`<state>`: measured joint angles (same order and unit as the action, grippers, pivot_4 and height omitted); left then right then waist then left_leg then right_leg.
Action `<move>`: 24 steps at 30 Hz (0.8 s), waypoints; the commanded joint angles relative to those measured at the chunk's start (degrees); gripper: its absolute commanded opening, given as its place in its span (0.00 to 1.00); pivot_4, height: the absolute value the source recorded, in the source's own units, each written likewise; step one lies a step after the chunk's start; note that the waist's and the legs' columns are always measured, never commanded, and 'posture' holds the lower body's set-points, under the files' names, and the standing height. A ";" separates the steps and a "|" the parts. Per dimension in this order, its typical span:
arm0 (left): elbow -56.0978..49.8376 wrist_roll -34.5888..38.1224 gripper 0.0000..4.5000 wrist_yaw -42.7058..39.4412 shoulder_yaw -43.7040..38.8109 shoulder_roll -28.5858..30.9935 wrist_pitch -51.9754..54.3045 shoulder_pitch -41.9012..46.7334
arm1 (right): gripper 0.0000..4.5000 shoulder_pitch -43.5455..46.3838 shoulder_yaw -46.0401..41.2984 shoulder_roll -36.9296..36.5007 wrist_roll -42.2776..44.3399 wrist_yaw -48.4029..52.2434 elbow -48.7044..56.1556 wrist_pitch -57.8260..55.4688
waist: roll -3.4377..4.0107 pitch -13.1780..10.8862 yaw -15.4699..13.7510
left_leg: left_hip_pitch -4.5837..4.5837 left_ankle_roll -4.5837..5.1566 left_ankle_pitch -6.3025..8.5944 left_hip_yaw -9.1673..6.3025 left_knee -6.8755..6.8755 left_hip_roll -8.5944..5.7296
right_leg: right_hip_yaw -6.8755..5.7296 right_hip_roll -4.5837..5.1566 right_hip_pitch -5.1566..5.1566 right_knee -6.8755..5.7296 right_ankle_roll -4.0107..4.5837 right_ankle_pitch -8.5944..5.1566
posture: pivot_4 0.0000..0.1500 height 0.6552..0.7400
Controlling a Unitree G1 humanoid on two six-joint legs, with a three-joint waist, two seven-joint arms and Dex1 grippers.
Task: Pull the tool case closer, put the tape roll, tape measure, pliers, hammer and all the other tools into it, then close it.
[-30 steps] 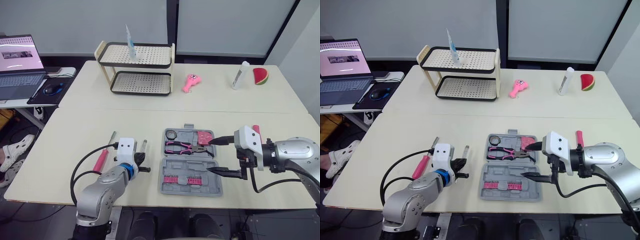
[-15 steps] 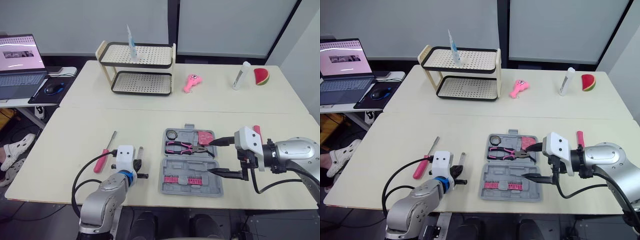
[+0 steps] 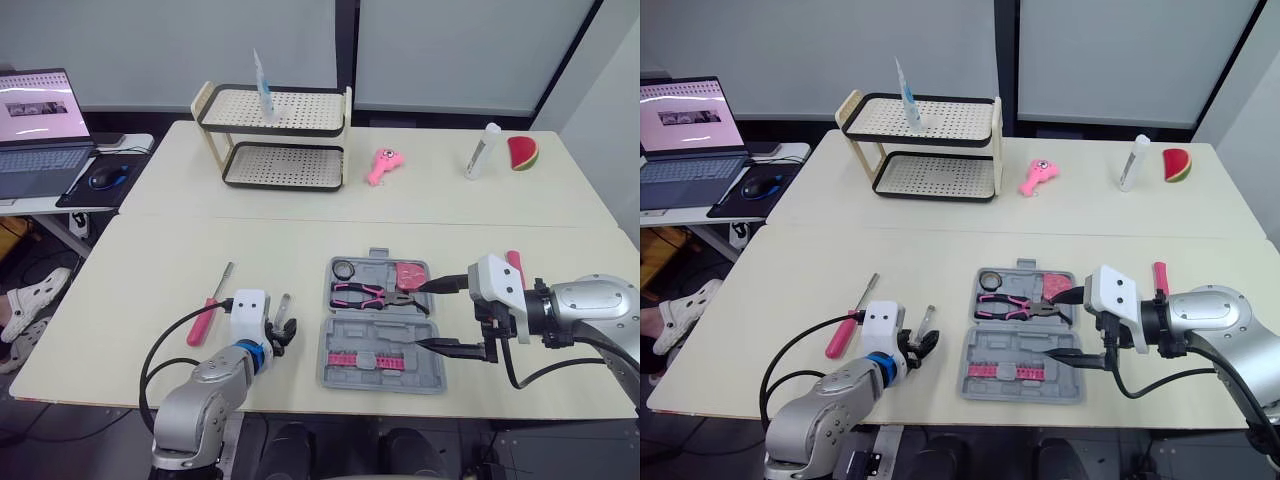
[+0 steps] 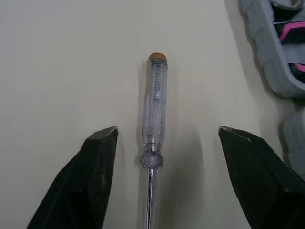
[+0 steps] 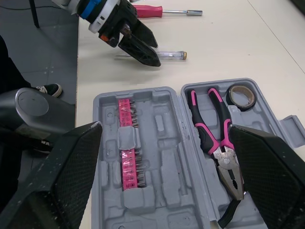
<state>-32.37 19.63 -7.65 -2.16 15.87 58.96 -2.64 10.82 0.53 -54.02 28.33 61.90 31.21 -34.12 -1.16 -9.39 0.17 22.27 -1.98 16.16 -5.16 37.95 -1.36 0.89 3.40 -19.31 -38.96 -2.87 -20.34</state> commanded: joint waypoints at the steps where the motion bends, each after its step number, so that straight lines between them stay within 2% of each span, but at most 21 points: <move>1: -7.76 3.19 0.99 -5.99 -3.56 5.94 0.07 0.01 | 1.00 -0.48 -3.04 -0.51 1.32 -0.88 2.64 0.19 | 0.01 -0.01 -0.04 | 0.00 0.00 0.00 0.00 0.00 0.00 | 0.00 0.00 0.00 0.00 0.00 0.00 | 1.00 0.87; 4: -8.41 5.56 0.99 -13.66 -4.42 12.41 -3.00 1.06 | 1.00 -1.96 -3.50 -0.11 1.19 -2.08 4.22 0.03 | 0.03 0.00 -0.07 | 0.00 0.00 0.00 0.00 0.00 -0.02 | 0.00 0.02 0.01 0.01 0.00 0.00 | 1.00 0.87; 6: -5.96 5.45 0.99 -23.48 -3.15 19.55 -10.03 2.85 | 1.00 -3.10 -3.61 0.28 1.24 -3.28 5.71 -0.40 | 0.03 -0.01 -0.05 | 0.00 0.00 0.00 -0.03 -0.01 -0.02 | -0.02 0.02 0.01 0.02 0.00 0.00 | 1.00 0.87; 10: 9.63 -1.65 0.99 -43.23 1.62 32.76 -33.43 9.29 | 1.00 -4.73 -2.89 0.97 1.32 -5.96 8.46 -2.02 | 0.24 -0.12 -0.08 | -0.02 -0.02 -0.01 0.00 -0.02 -0.04 | -0.03 0.01 0.01 0.02 0.01 0.00 | 1.00 0.87; 13: 25.55 -8.35 0.99 -55.94 7.13 37.71 -54.20 18.39 | 1.00 -5.47 -2.02 1.50 1.49 -8.14 10.29 -3.98 | 0.29 -0.16 -0.12 | 0.00 -0.01 0.00 -0.01 -0.06 -0.04 | -0.06 0.00 -0.02 0.05 0.02 0.00 | 1.00 0.87; 16: 44.30 -16.50 0.99 -67.41 14.78 39.02 -80.48 30.60 | 1.00 -5.15 -1.07 2.59 2.60 -10.93 12.21 -7.39 | 0.28 -0.17 -0.17 | 0.18 0.00 0.00 0.02 -0.03 -0.07 | -0.12 0.02 -0.15 0.07 0.01 0.00 | 1.00 0.87; 18: 56.61 -20.65 0.99 -73.49 20.13 37.48 -97.40 38.80 | 1.00 -4.36 -0.35 3.51 3.62 -13.04 13.30 -10.18 | 0.28 -0.18 -0.07 | 0.40 -0.01 -0.01 0.03 0.01 -0.07 | -0.24 0.01 -0.38 0.06 0.01 0.01 | 1.00 0.87; 21: 70.52 -23.31 0.99 -78.88 25.76 34.18 -114.09 47.47 | 1.00 -3.20 0.54 4.49 5.38 -15.17 14.45 -13.73 | 0.26 -0.18 0.06 | 0.62 -0.07 -0.05 0.13 0.03 -0.08 | -0.27 0.01 -0.65 0.01 0.01 0.01 | 1.00 0.87; 24: 83.77 -29.33 0.99 -79.48 31.43 29.32 -127.39 56.31 | 1.00 -2.01 1.44 5.88 8.01 -16.93 15.59 -17.25 | 0.15 -0.25 0.25 | 0.69 -0.16 -0.11 0.15 0.04 -0.09 | -0.29 0.00 -0.74 -0.04 0.01 0.01 | 1.00 0.87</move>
<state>46.83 -6.87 -86.16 27.45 45.69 -61.63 51.13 8.09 2.03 -48.50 34.25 45.84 44.51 -49.97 -1.01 -9.64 0.42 22.96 -2.12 16.05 -5.03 38.01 -1.43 0.59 3.38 -20.06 -39.02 -2.87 -20.33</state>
